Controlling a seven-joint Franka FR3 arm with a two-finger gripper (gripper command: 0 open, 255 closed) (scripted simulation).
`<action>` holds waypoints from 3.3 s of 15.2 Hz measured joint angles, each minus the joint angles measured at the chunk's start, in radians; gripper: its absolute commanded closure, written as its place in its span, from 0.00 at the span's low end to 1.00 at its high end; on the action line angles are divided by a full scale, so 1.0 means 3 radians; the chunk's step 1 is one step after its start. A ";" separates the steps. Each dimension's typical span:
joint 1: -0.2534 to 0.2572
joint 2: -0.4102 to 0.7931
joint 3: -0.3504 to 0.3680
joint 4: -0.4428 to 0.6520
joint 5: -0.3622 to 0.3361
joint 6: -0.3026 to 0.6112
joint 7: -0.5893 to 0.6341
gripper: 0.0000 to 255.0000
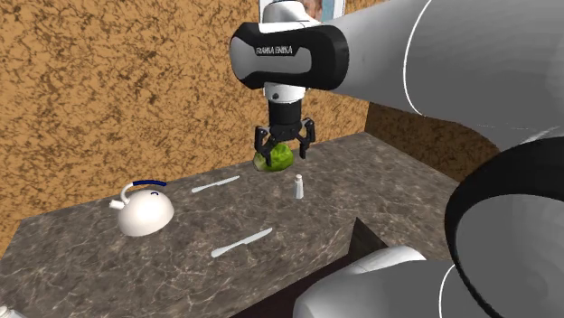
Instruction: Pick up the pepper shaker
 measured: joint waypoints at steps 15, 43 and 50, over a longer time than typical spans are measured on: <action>-0.0193 0.1663 -0.0317 0.0393 -0.0024 0.1201 -0.0047 0.00; -0.0603 0.4186 -0.0469 0.2126 0.0438 0.1866 -0.0267 1.00; -0.0604 0.4189 -0.0469 0.2132 0.0440 0.1869 -0.0268 1.00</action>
